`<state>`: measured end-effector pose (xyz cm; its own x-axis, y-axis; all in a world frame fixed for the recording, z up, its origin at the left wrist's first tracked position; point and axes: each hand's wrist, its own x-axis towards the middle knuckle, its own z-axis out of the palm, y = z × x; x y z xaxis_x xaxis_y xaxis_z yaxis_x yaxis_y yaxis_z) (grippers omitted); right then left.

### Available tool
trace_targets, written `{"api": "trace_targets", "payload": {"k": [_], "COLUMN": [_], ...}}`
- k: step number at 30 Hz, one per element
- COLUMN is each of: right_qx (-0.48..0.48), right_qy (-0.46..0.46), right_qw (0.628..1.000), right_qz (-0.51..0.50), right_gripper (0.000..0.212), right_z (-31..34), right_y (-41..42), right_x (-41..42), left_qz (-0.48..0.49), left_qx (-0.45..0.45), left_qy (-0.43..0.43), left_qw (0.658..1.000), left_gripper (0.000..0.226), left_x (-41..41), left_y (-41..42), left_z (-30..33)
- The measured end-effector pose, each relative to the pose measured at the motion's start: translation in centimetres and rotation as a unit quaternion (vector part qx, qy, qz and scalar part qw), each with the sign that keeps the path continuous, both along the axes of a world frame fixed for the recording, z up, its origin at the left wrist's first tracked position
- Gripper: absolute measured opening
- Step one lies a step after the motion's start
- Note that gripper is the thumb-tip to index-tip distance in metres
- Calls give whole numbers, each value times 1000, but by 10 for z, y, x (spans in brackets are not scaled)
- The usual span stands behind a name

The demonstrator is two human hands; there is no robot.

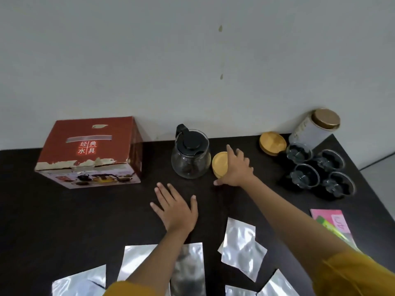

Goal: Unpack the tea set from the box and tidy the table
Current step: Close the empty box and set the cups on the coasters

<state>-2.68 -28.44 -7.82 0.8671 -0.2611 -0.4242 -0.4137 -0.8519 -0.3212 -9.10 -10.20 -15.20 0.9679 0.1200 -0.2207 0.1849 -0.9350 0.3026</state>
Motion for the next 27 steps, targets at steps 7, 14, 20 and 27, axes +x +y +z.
{"api": "trace_targets", "payload": {"k": [7,14,20,27], "right_qx": [-21,-14,-38,-125], "right_qy": [63,53,59,100], "right_qw": [995,995,994,975], "right_qz": [68,81,85,153], "right_gripper": [110,109,107,117], "right_z": [-12,-11,7,0], "right_y": [-13,-16,-50,-91], "right_x": [22,23,26,7], "left_qz": [11,16,17,22], "left_qx": [44,53,52,44], "left_qy": [-3,-18,-33,-38], "left_qw": [999,998,998,998], "left_gripper": [94,93,93,94], "left_x": [2,3,3,2], "left_y": [-2,-3,-2,-3], "left_z": [-16,-19,-21,-21]}}
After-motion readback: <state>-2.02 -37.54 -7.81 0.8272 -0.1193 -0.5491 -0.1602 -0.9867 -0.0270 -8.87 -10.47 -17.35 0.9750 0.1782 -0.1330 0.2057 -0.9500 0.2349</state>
